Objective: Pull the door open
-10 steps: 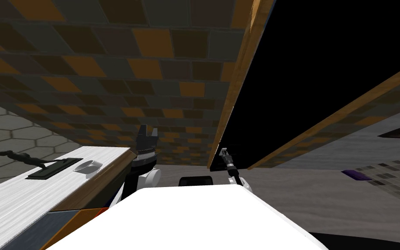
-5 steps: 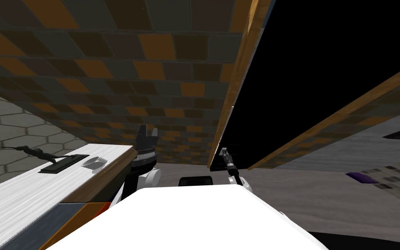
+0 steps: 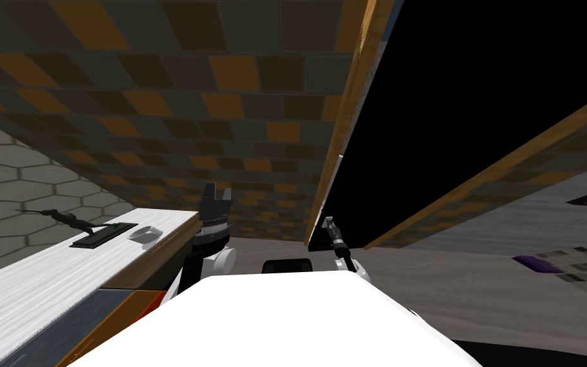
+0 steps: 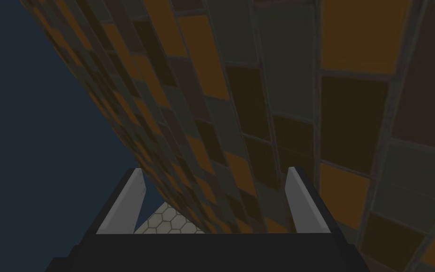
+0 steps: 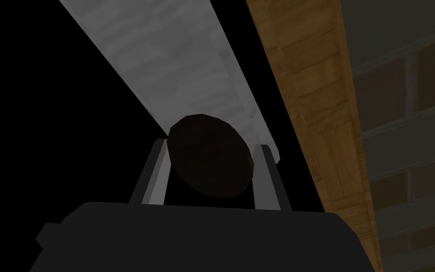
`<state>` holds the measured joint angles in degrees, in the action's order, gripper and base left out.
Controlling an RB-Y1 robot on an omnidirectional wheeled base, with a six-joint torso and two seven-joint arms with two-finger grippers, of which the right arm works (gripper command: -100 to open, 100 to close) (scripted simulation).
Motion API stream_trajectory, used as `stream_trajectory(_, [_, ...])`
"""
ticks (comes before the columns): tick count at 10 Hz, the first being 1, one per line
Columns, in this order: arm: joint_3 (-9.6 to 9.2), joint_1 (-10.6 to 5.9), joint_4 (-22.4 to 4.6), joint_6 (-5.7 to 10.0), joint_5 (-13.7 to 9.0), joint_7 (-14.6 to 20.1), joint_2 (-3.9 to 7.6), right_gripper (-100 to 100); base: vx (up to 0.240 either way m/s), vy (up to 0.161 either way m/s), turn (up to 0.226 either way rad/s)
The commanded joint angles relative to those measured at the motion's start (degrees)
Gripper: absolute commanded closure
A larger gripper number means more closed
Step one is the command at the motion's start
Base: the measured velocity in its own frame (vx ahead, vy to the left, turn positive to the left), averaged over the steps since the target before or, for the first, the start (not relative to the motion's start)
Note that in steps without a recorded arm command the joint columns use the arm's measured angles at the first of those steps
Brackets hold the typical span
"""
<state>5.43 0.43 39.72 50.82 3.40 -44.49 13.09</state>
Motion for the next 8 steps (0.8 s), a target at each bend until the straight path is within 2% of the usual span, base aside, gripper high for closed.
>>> stream_trajectory(1, [-1.17,-0.06,-0.4,0.39,-0.5,2.9,-0.7,100,-0.045,-0.021,0.067])
stream_trajectory(3, [-1.44,-0.16,-0.5,0.4,-1.0,5.8,-0.63,100,-0.038,-0.009,0.035])
stream_trajectory(4, [-1.44,-0.16,-0.5,0.4,-1.0,6.2,-0.63,100,-0.028,0.0,0.01])
stream_trajectory(8, [-2.34,-0.5,-0.8,0.41,-2.8,12.9,-0.43,100,-0.041,-0.018,0.047])
